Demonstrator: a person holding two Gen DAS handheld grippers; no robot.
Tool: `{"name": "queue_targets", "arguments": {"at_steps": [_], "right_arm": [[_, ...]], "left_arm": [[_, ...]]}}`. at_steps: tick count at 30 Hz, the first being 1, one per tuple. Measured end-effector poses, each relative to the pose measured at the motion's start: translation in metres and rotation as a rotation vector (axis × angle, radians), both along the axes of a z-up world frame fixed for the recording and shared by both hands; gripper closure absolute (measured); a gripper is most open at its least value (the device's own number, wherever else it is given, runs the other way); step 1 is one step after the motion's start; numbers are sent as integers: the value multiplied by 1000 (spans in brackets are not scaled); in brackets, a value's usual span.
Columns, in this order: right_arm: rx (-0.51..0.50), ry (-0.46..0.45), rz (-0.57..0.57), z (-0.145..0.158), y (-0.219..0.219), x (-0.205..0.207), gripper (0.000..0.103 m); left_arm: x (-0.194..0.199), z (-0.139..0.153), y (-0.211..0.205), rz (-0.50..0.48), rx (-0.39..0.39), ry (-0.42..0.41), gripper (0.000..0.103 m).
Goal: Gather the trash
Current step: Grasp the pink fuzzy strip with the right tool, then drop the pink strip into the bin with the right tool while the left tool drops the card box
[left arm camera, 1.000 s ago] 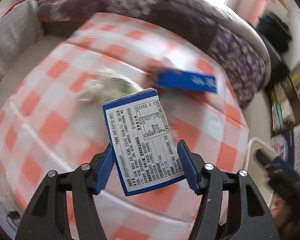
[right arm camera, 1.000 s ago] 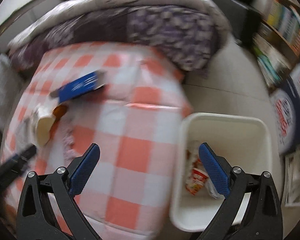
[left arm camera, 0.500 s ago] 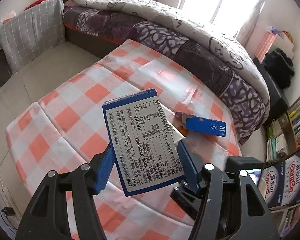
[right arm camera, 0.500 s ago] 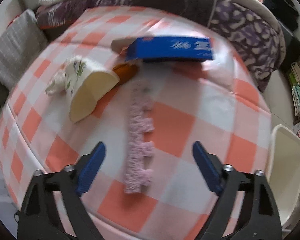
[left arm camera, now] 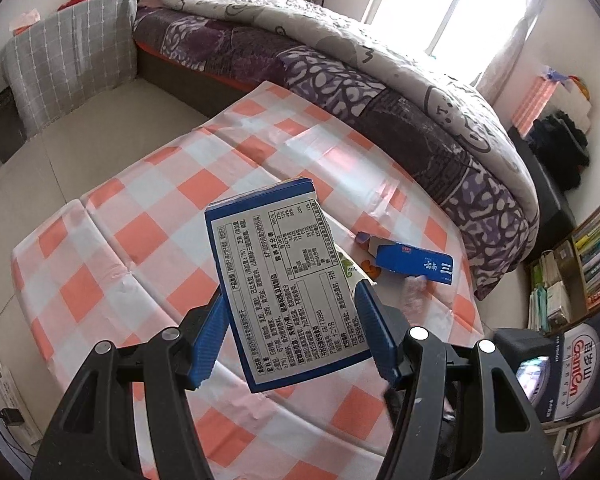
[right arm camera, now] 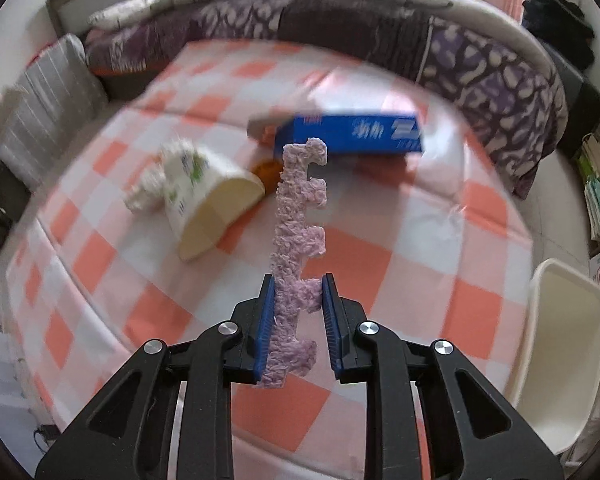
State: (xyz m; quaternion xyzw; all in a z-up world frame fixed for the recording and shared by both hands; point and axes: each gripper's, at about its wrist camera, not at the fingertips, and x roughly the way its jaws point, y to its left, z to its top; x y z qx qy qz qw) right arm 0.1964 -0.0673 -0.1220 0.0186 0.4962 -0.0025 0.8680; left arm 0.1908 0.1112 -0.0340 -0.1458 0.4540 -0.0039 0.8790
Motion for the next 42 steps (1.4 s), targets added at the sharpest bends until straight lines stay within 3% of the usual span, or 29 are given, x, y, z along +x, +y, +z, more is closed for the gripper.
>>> {"name": "queue_targets", "arguments": {"at_steps": [7, 13, 24, 42], "right_arm": [[2, -106, -25, 35, -12, -18, 81], [-14, -141, -49, 48, -27, -28, 81], [-35, -156, -102, 63, -66, -46, 81], [-45, -138, -288, 77, -169, -85, 80]], "left_arm": [[-4, 4, -13, -17, 24, -26, 41], [-7, 3, -31, -53, 56, -34, 41], [-13, 1, -72, -137, 102, -50, 41], [-30, -10, -162, -308, 163, -70, 41]]}}
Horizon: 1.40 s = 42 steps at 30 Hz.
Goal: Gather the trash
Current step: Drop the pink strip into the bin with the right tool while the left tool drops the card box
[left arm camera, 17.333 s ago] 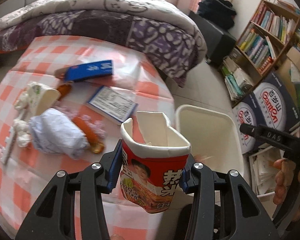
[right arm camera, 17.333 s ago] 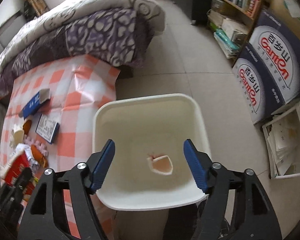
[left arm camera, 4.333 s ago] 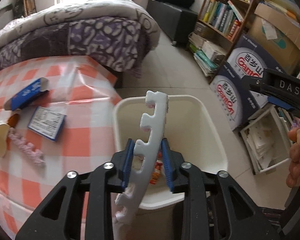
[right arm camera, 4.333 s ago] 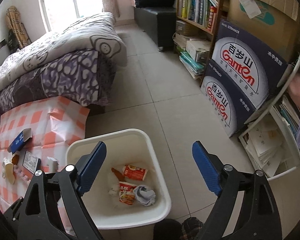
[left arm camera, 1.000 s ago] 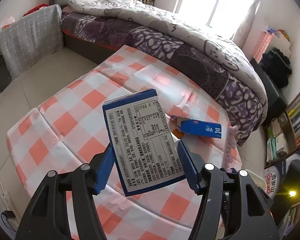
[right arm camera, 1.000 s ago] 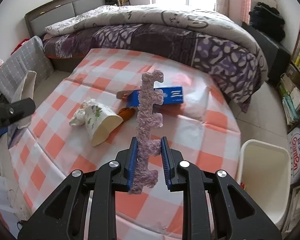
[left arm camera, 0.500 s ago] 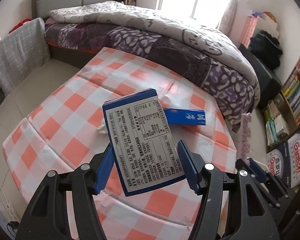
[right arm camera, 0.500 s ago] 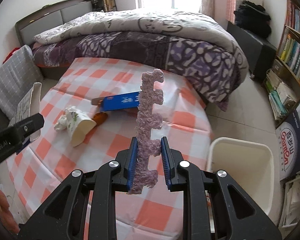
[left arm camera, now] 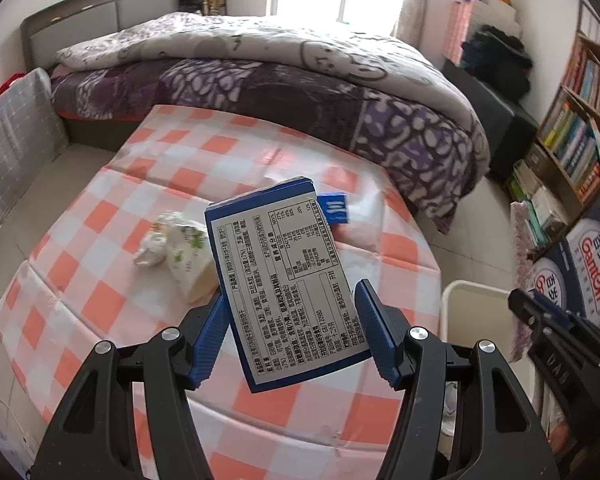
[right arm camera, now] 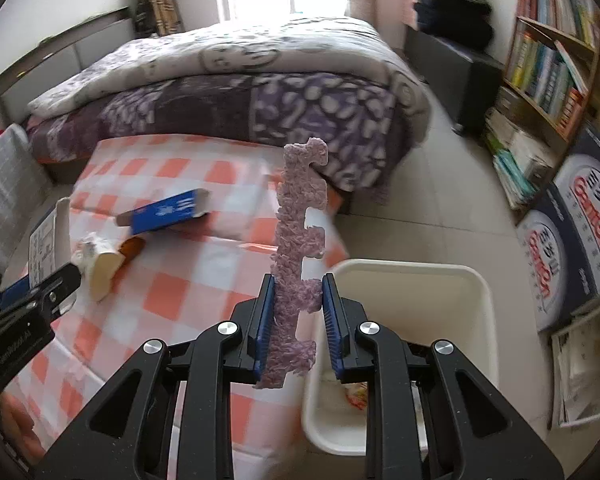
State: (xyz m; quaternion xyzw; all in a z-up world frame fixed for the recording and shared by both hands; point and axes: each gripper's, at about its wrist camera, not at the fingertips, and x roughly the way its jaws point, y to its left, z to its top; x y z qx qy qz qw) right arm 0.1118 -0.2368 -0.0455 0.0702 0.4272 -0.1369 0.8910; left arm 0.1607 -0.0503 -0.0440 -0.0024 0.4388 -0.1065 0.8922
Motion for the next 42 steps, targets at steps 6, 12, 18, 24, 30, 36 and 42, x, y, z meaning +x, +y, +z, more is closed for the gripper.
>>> {"name": "queue_targets", "arguments": {"at_steps": [6, 12, 18, 24, 30, 36, 42], "right_arm": [[19, 29, -99, -2, -45, -14, 78], [43, 28, -228, 0, -91, -33, 54], [43, 4, -329, 5, -125, -53, 29], [46, 0, -385, 6, -151, -68, 22], [26, -2, -425, 8, -171, -82, 20], [43, -9, -455, 9, -187, -94, 19], [67, -20, -457, 10, -185, -94, 14]], "left_arm": [[-8, -7, -34, -66, 15, 0, 41], [-19, -15, -71, -147, 23, 10, 41], [-32, -26, -108, -227, 22, 32, 41], [-45, -39, -148, -314, 22, 56, 41], [-57, -49, -180, -395, 17, 69, 41], [-67, -60, -203, -464, -12, 102, 33], [-67, -61, -202, -468, -14, 96, 18]]}}
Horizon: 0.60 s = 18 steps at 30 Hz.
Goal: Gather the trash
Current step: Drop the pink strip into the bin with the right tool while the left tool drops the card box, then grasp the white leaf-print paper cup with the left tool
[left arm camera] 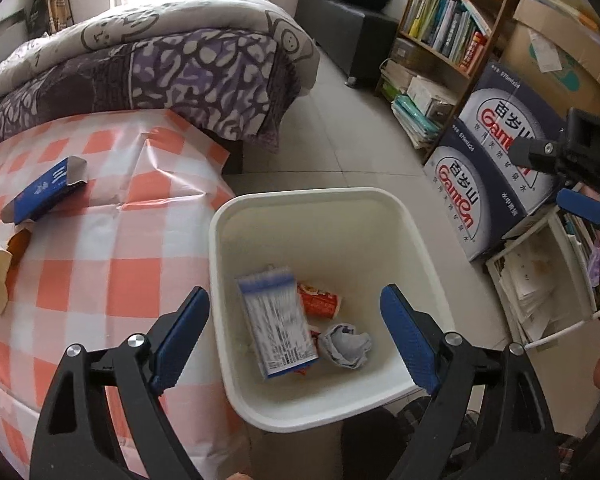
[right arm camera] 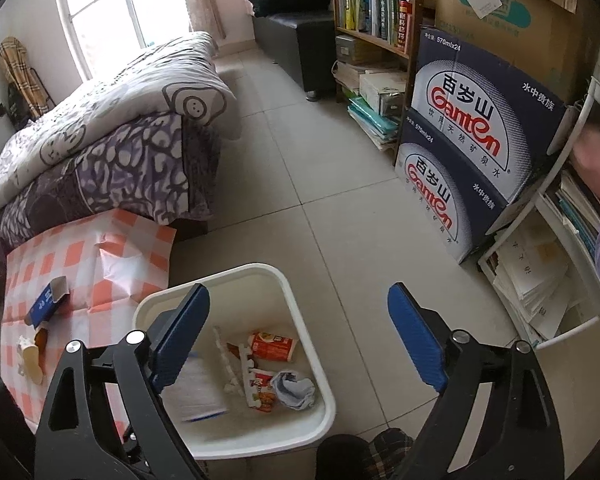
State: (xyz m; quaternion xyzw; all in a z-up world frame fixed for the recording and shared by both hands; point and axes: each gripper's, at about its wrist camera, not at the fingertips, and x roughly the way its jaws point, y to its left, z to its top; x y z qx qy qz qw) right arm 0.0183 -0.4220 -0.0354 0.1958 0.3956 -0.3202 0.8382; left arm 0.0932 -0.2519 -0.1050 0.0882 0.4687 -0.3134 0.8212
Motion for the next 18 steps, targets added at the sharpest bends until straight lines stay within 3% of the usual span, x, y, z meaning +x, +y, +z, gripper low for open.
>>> {"name": "queue_targets", "arguments": {"at_steps": [3, 7, 14, 18], "right_arm": [[37, -3, 24, -2, 7, 6, 12], [65, 7, 57, -6, 19, 15, 10], [82, 45, 97, -14, 38, 31, 8], [99, 66, 112, -21, 46, 39, 8]], "left_arm": [[7, -1, 11, 38, 28, -7, 16], [32, -4, 41, 178, 80, 10, 15], [94, 3, 122, 509, 115, 3, 11], [135, 4, 181, 724, 83, 20, 11]]}}
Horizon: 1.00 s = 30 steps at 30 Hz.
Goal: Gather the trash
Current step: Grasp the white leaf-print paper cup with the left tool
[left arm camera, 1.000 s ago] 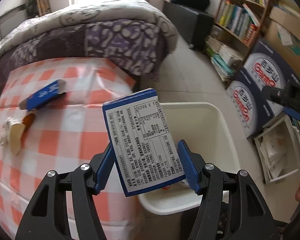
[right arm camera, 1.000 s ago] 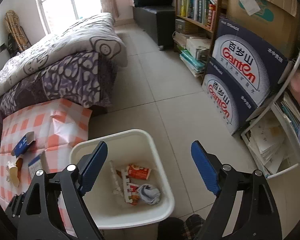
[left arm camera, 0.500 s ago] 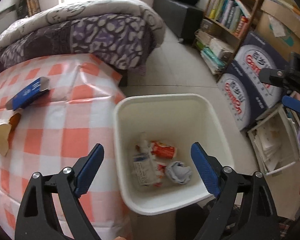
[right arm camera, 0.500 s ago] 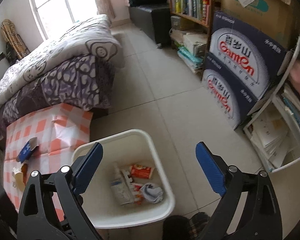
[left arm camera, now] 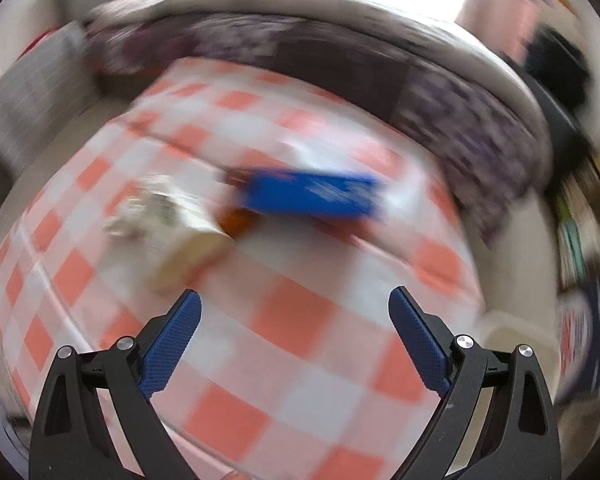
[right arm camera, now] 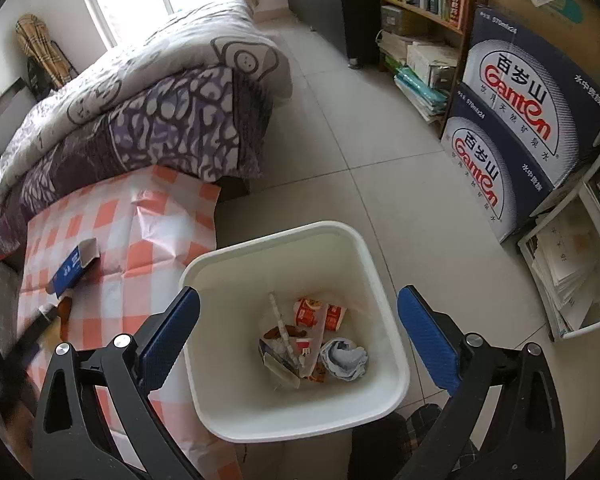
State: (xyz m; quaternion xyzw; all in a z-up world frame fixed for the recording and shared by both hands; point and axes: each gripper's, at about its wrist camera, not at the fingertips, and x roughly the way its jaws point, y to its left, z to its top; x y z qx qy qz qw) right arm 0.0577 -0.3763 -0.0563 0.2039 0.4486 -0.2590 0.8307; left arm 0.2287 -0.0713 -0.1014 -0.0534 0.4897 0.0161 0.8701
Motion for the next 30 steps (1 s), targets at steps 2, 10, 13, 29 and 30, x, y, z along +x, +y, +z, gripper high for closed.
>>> {"name": "queue_targets", "arguments": {"at_steps": [2, 10, 13, 29, 30], "right_arm": [[-13, 15, 11, -2, 4, 5, 8], [-31, 45, 45, -9, 18, 24, 8], [-34, 53, 64, -11, 28, 31, 8], [-18, 66, 176, -20, 88, 59, 8], [-18, 69, 191, -22, 96, 62, 8]], "left_arm": [[18, -3, 28, 111, -13, 1, 11], [59, -50, 104, 341, -133, 131, 11], [63, -65, 107, 311, -194, 164, 11], [31, -49, 144, 134, -340, 204, 30], [26, -41, 147, 123, -339, 193, 30]]}}
